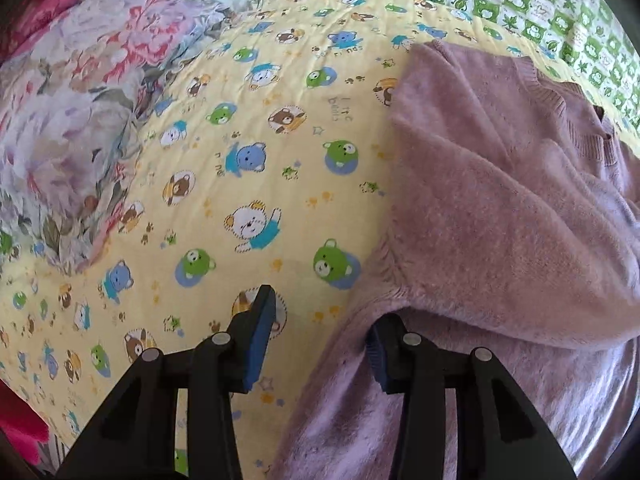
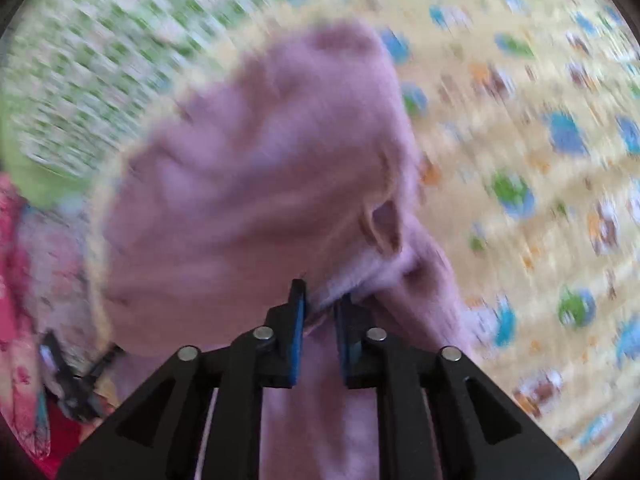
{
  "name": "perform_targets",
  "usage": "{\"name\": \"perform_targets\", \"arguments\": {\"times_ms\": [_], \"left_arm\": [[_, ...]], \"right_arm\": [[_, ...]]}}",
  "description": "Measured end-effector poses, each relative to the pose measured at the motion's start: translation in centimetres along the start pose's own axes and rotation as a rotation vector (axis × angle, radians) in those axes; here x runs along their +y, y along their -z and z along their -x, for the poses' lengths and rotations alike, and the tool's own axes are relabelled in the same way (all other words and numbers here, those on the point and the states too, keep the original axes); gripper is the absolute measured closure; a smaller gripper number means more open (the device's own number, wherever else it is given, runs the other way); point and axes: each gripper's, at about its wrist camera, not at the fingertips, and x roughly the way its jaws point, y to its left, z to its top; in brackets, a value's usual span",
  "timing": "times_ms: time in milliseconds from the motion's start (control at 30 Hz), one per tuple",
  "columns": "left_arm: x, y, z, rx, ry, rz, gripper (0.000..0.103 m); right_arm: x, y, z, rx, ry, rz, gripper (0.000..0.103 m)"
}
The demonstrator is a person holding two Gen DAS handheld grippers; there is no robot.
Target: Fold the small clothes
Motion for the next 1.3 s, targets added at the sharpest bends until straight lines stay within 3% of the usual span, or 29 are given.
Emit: {"name": "perform_targets", "arguments": {"times_ms": [33, 100, 167, 233, 333, 400, 500, 667, 833, 867, 933, 1000, 1067, 1100, 1133, 1233, 1300], "left_arm": [[0.3, 0.1, 0.3, 0.004, 0.015, 0.004, 0.058], [0.7, 0.4, 1.0, 0.01, 0.036, 0.006, 0.058], [1.3, 0.8, 1.8, 0.022, 0.068, 0.019, 0.058], [1.6, 1.4, 3.3, 0.015, 0.103, 0.025, 0.061], [1.3, 1.9, 5.2, 0.009, 0.195, 0.015, 0.06], [0.7, 1.9, 5.3, 0.062, 0.311, 0.047, 0.06], [-0.2, 1.4, 4.1, 0.143, 0.457, 0.115, 0.056], [-0.3, 1.3, -0.2, 0.279, 0.526, 0.268, 0.054], [0.7, -0.3, -2.0, 0.232, 0.587, 0.332, 0.054], [0.8, -0.5, -2.2, 0.225, 0.593, 0.342, 0.054], [1.3, -0.8, -2.7, 0.213, 0.61, 0.386, 0.055], [1.6, -0.9, -2.9, 0.201, 0.615, 0.412, 0.057], [2.0, -1.1, -3.0, 0.188, 0.602, 0.426, 0.068], [2.0, -1.1, -3.0, 0.18, 0.587, 0.422, 0.083], [2.4, -0.9, -3.0, 0.176, 0.581, 0.417, 0.091], [3.1, -0.9, -2.8, 0.153, 0.587, 0.41, 0.095], [3.5, -0.9, -2.5, 0.125, 0.566, 0.391, 0.095]], "right_arm": [[0.2, 0.2, 0.8, -0.023, 0.025, 0.012, 0.066], [0.9, 0.6, 3.1, -0.111, 0.061, 0.044, 0.053], [2.1, 0.7, 4.9, -0.178, 0.015, 0.093, 0.051], [4.3, 0.0, 5.2, -0.177, -0.061, 0.177, 0.051], [9.6, -1.6, 3.9, -0.124, -0.181, 0.299, 0.051], [14.6, -2.9, 1.7, -0.058, -0.283, 0.389, 0.051], [20.7, -3.6, -1.7, 0.026, -0.363, 0.513, 0.051], [29.2, -4.0, -9.3, 0.165, -0.376, 0.701, 0.051], [32.1, -3.9, -14.8, 0.259, -0.332, 0.79, 0.051], [32.4, -3.8, -15.7, 0.275, -0.323, 0.792, 0.052], [32.7, -3.8, -16.7, 0.318, -0.337, 0.797, 0.083], [33.3, -3.4, -16.7, 0.324, -0.347, 0.826, 0.095], [33.8, -3.3, -15.9, 0.323, -0.38, 0.855, 0.096], [34.1, -3.3, -15.5, 0.316, -0.395, 0.873, 0.096], [34.6, -3.6, -14.9, 0.29, -0.407, 0.889, 0.096], [36.3, -6.0, -12.8, 0.166, -0.503, 0.855, 0.097], [37.2, -6.9, -13.4, 0.147, -0.493, 0.845, 0.098]]}}
